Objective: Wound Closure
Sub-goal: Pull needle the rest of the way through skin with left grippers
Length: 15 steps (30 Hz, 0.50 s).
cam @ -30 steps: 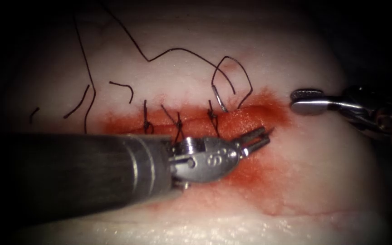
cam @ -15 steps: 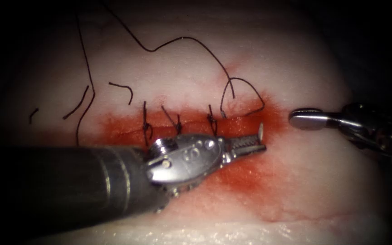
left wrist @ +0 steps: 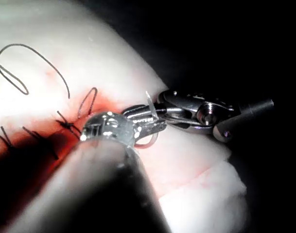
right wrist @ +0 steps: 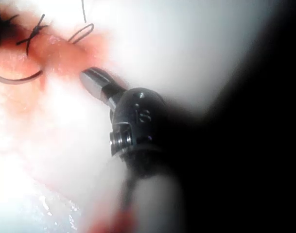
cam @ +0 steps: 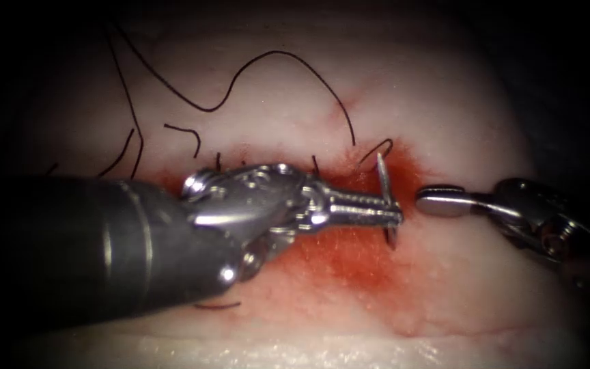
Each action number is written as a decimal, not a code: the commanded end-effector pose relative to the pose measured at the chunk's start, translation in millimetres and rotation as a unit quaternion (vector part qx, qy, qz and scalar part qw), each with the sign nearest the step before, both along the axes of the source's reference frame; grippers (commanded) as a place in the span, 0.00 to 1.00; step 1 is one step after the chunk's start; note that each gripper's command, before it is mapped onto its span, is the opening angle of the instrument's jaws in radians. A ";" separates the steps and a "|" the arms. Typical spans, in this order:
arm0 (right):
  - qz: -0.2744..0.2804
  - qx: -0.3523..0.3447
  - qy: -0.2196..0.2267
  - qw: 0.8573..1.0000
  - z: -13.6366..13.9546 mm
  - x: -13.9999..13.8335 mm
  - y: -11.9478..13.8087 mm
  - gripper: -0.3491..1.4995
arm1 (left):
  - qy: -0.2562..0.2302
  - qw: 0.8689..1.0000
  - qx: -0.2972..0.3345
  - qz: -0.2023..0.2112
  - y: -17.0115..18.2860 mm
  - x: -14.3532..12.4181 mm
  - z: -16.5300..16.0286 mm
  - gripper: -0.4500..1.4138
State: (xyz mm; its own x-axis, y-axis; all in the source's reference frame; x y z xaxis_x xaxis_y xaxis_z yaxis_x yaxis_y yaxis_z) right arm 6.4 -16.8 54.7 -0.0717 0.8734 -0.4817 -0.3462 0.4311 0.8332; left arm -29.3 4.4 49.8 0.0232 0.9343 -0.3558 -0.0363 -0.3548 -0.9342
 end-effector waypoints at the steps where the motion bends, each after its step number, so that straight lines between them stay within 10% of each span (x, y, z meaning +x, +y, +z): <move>1: -0.001 0.001 0.000 1.000 0.4 0.7 -0.7 0.09 | -0.003 1.000 0.004 -0.001 0.2 -0.4 0.0 0.00; 5: 0.008 -0.035 0.000 0.999 0.1 0.8 -1.0 0.15 | -0.011 1.000 0.017 -0.006 1.2 0.3 -2.4 0.00; 7: 0.010 -0.050 -0.011 0.999 -0.2 1.1 -1.2 0.51 | -0.010 1.000 -0.012 -0.006 1.8 0.8 -3.6 0.00; 15: -0.010 -0.154 -0.040 0.987 -2.0 1.7 -0.1 0.90 | 0.037 0.982 -0.183 -0.017 2.3 2.5 -6.7 0.00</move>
